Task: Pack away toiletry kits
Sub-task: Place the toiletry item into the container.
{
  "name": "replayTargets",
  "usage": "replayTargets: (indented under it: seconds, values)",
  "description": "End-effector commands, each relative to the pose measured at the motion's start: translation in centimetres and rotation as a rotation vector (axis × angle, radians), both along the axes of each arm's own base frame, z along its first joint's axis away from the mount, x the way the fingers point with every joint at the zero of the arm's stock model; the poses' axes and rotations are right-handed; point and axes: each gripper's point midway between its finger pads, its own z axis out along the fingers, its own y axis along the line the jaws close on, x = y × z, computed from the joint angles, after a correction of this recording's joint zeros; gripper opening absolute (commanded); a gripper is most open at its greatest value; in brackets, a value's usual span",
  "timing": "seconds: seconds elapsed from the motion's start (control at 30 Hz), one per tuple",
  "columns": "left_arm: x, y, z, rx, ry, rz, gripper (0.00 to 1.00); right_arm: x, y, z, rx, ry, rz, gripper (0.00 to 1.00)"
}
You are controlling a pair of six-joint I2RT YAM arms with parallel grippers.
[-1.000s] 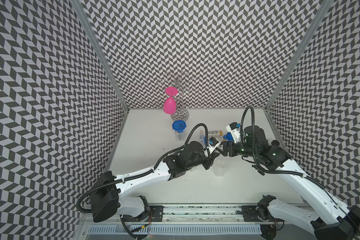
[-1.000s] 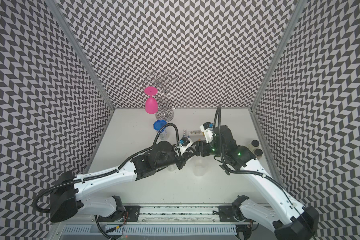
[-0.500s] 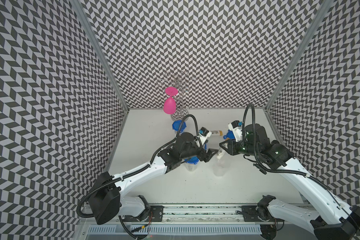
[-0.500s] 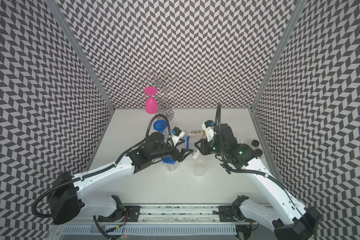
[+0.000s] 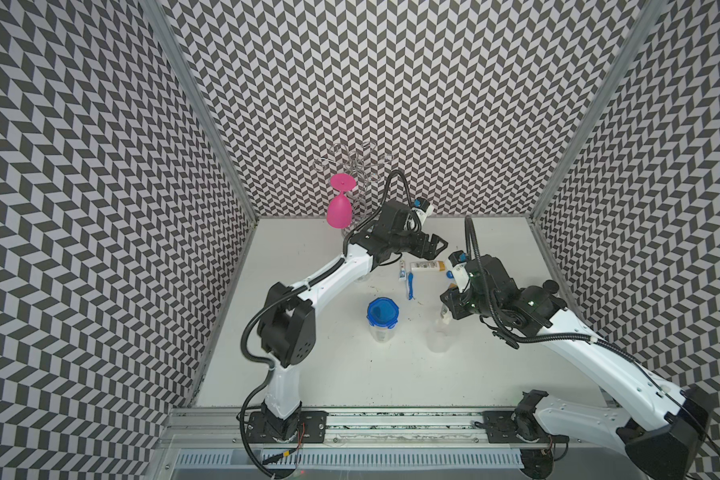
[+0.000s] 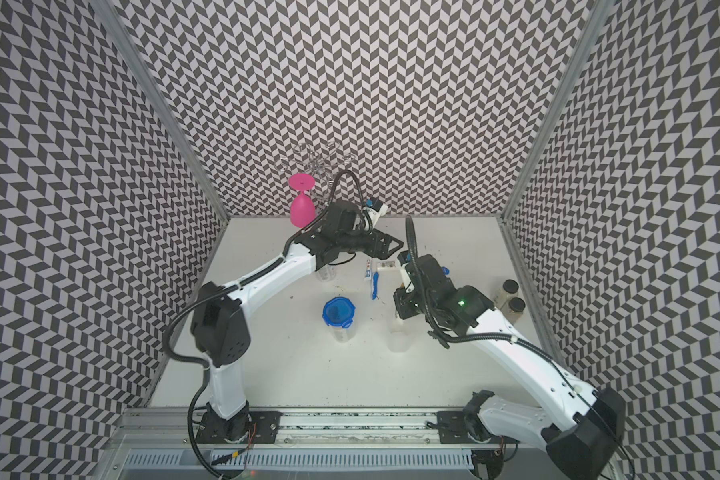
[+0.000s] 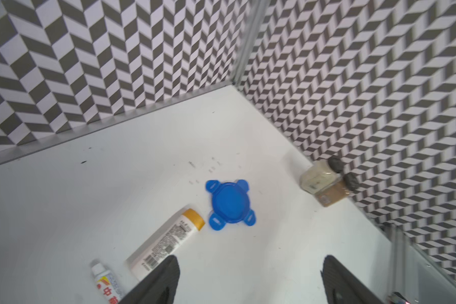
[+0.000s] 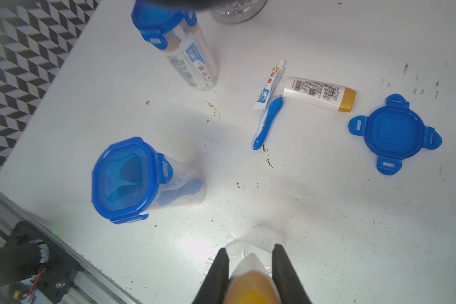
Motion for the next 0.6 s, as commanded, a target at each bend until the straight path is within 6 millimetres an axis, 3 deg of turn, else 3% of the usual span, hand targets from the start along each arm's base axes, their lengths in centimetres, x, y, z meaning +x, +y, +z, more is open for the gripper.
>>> replayTargets:
  seconds: [0.0,0.13,0.3,0.57]
  values:
    - [2.4,0.8,-5.2,0.201,0.044,0.033,0.87,1.1,0.2,-0.4,-0.035,-0.056,-0.011,0.0]
    - [5.2,0.7,-9.3,0.331,0.011,0.036,0.86,1.6,0.4,-1.1,-0.042,-0.066,-0.01,0.0]
    - [7.0,0.3,-11.7,0.416,-0.058,-0.002,0.86,1.4,0.7,-2.9,-0.037,-0.04,0.001,0.0]
    - [6.3,0.6,-16.0,0.533,-0.078,-0.045,0.88,1.3,1.1,-4.1,-0.028,-0.017,0.01,0.08]
